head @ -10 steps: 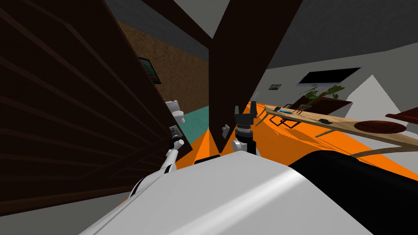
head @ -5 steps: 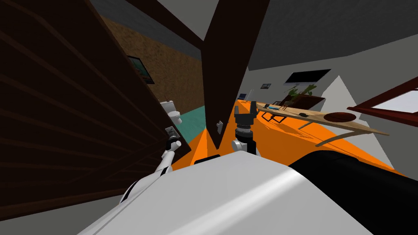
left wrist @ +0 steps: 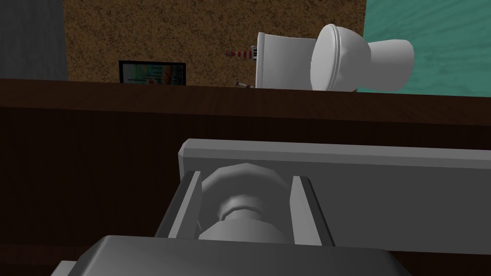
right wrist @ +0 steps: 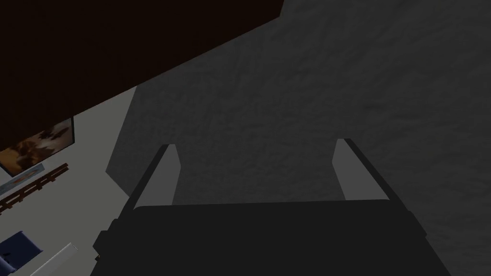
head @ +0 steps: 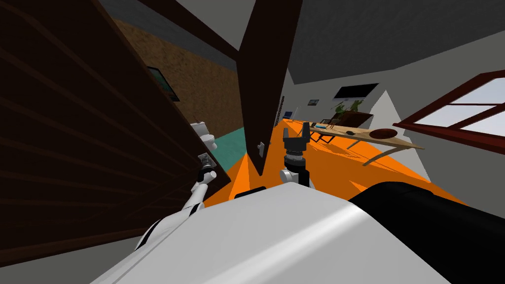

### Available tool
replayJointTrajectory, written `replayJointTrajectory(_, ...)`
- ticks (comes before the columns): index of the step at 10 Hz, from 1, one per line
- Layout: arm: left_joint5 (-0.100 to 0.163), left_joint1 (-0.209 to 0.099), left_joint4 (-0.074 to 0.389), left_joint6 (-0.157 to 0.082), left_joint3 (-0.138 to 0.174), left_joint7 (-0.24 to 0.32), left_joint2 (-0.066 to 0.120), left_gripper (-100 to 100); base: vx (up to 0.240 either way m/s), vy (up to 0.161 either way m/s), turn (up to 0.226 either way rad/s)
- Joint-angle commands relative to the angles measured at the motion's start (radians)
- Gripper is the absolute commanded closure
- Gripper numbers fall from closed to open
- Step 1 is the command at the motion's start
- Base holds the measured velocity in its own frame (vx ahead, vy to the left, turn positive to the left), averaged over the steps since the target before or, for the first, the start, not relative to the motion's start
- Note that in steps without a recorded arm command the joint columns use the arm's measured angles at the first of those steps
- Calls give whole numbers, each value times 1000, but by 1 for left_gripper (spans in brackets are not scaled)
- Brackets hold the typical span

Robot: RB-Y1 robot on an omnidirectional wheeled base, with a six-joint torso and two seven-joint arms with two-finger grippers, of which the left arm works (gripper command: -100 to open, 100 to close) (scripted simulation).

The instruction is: Pull the door open

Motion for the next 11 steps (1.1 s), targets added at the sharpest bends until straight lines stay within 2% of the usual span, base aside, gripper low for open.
replayJointTrajectory(1, 0, 0, 0, 0, 0, 0, 0, 100, -89, 2, -46)
replayJointTrajectory(2, -6, 3, 0, 2, -17, 18, 4, 100, -156, 25, -90)
replayJointTrajectory(11, -32, 18, -18, 9, -95, 95, 33, 100, -208, 43, -99)
